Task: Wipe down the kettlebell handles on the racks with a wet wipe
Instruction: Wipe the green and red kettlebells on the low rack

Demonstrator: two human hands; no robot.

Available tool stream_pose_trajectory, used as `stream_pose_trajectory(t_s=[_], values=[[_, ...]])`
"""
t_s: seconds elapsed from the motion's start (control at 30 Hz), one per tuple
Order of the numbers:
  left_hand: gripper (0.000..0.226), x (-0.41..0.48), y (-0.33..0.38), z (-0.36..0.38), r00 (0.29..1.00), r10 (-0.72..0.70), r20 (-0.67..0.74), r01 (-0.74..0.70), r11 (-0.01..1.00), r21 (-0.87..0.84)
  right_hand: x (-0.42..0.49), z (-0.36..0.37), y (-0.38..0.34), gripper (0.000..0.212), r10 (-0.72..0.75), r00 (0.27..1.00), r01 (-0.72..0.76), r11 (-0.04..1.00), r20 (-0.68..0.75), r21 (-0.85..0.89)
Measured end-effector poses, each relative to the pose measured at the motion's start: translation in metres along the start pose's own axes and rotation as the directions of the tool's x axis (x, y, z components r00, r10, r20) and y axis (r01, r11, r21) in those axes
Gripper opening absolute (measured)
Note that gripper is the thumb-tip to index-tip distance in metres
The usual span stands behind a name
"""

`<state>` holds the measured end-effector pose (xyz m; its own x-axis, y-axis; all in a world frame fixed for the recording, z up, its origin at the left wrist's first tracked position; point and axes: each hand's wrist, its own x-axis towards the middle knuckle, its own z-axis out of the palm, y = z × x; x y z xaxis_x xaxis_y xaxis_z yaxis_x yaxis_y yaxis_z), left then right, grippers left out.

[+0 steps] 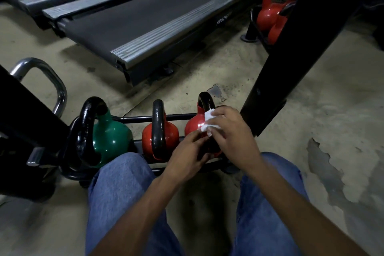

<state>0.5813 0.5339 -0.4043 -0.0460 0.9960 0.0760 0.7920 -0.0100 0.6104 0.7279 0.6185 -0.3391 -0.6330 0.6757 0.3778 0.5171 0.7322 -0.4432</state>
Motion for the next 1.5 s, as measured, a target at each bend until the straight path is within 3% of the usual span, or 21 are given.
stream_pose_trajectory(t_s=[0.07,0.2,0.3,0.43,0.5,0.63,0.67,0.73,0.8,0.87,0.9,0.97,1.07,1.13,1.2,1.3,1.4,1.5], values=[[0.061,0.001,0.001,-0.002,1.000,-0.004,0.003,0.004,1.000,0.005,0.004,0.011,-0.005,0.025,0.237,0.966,-0.212,0.955,-0.106,0.206],[0.062,0.000,0.002,-0.005,1.000,-0.001,-0.003,0.001,1.000,0.031,0.020,0.017,-0.009,0.020,0.502,0.860,-0.415,0.792,-0.090,0.448],[0.066,0.000,0.002,-0.004,1.000,0.008,-0.008,-0.008,0.999,0.052,0.014,0.023,-0.003,0.037,0.627,0.777,-0.564,0.649,0.061,0.512],[0.090,0.006,-0.002,-0.005,0.999,-0.036,0.008,0.036,0.998,0.043,0.041,0.017,0.000,0.027,0.709,0.616,-0.658,0.224,0.343,0.719],[0.097,0.007,-0.006,-0.004,0.997,-0.070,0.024,0.069,0.997,0.032,0.043,0.011,-0.008,0.030,0.692,0.599,-0.654,0.133,0.402,0.745],[0.097,0.010,-0.011,0.000,0.996,-0.072,0.056,0.071,0.997,0.024,-0.004,0.011,-0.019,0.031,0.688,0.638,-0.653,0.246,0.346,0.716],[0.099,0.010,-0.012,0.000,0.995,-0.078,0.059,0.076,0.997,0.033,-0.011,0.013,-0.018,0.028,0.687,0.672,-0.623,0.321,0.278,0.713],[0.099,0.011,-0.012,-0.002,0.995,-0.084,0.059,0.081,0.996,0.043,-0.012,0.019,-0.012,0.023,0.614,0.787,-0.504,0.582,0.062,0.637],[0.097,0.011,-0.014,-0.002,0.994,-0.090,0.060,0.088,0.996,0.023,-0.002,0.023,-0.005,0.030,0.376,0.921,-0.298,0.852,-0.105,0.430],[0.093,0.013,-0.014,-0.003,0.994,-0.087,0.065,0.087,0.996,-0.003,0.014,0.027,0.002,0.032,0.022,0.998,-0.019,0.998,-0.054,0.062],[0.092,0.013,-0.015,-0.003,0.995,-0.083,0.062,0.084,0.996,-0.010,0.021,0.026,0.003,0.031,-0.111,0.993,0.116,0.986,0.045,-0.122],[0.088,0.013,-0.016,-0.002,0.995,-0.079,0.058,0.080,0.997,-0.014,0.026,0.021,0.005,0.030,-0.232,0.942,0.307,0.886,0.240,-0.347],[0.086,0.011,-0.017,-0.001,0.996,-0.069,0.061,0.072,0.996,-0.044,0.007,0.008,0.011,0.033,-0.339,0.870,0.472,0.782,0.357,-0.407],[0.086,0.012,-0.017,-0.001,0.997,-0.054,0.050,0.056,0.998,-0.029,-0.011,0.003,0.018,0.032,-0.391,0.876,0.476,0.795,0.282,-0.376],[0.087,0.014,-0.017,-0.002,0.997,-0.060,0.049,0.061,0.998,-0.023,-0.023,0.008,0.019,0.024,-0.365,0.929,0.368,0.891,0.064,-0.264],[0.090,0.016,-0.016,-0.004,0.994,-0.087,0.068,0.088,0.996,-0.012,-0.035,0.022,0.000,0.026,-0.038,0.972,0.050,0.998,-0.231,0.047],[0.092,0.015,-0.017,-0.004,0.993,-0.098,0.070,0.097,0.995,0.014,-0.040,0.032,-0.019,0.021,0.331,0.898,-0.241,0.922,-0.292,0.304],[0.096,0.016,-0.016,-0.004,0.992,-0.105,0.064,0.103,0.994,0.034,-0.030,0.028,-0.025,0.015,0.536,0.804,-0.373,0.792,-0.257,0.483]])
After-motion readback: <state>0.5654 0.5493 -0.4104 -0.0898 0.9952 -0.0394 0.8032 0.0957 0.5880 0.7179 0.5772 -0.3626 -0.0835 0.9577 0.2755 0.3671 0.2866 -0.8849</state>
